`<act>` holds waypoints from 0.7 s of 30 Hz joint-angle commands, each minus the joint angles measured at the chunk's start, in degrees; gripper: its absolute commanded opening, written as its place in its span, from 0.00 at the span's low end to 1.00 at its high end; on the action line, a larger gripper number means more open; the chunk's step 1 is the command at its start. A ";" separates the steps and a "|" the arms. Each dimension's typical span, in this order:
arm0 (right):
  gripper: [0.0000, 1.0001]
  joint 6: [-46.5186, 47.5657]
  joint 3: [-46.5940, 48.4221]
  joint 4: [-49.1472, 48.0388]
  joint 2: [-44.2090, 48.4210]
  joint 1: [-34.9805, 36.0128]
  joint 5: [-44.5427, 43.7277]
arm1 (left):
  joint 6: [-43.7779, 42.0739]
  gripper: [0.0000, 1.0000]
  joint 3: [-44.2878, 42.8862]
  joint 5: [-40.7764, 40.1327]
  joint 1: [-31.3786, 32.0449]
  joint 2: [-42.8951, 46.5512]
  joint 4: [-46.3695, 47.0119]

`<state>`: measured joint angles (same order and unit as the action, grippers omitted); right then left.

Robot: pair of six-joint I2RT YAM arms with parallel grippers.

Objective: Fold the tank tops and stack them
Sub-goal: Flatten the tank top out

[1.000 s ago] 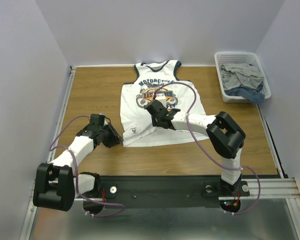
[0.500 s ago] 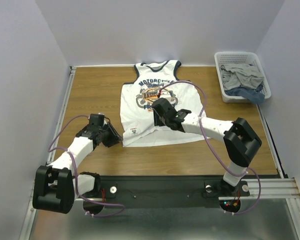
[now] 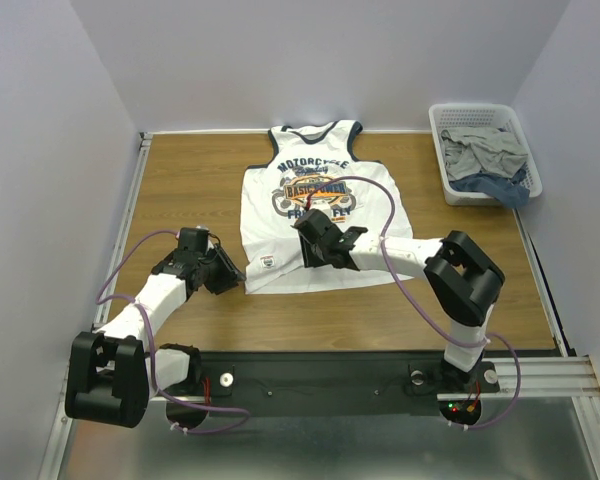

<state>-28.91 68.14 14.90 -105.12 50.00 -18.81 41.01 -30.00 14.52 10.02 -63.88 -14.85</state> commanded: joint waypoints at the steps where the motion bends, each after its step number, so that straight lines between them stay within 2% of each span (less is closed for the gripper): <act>1: 0.43 -0.54 3.05 -2.15 -1.40 0.80 0.18 | 0.12 0.41 -0.94 -0.37 0.26 1.21 -0.26; 8: 0.43 -0.63 4.11 -2.15 -3.33 0.80 -0.79 | 0.03 0.41 -1.03 -0.37 0.26 1.12 -0.18; 13: 0.37 -0.71 4.46 -2.15 -3.78 0.80 -1.23 | 0.03 0.41 -1.03 -0.46 0.26 1.12 -0.18; 21: 0.07 -0.71 4.20 -2.06 -2.99 0.80 -1.58 | 0.03 0.41 -1.03 -0.29 0.26 1.03 -0.09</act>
<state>-29.50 70.15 14.83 -108.90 50.33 -19.09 41.01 -30.00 14.55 10.02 -63.88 -14.85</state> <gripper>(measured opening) 0.119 0.412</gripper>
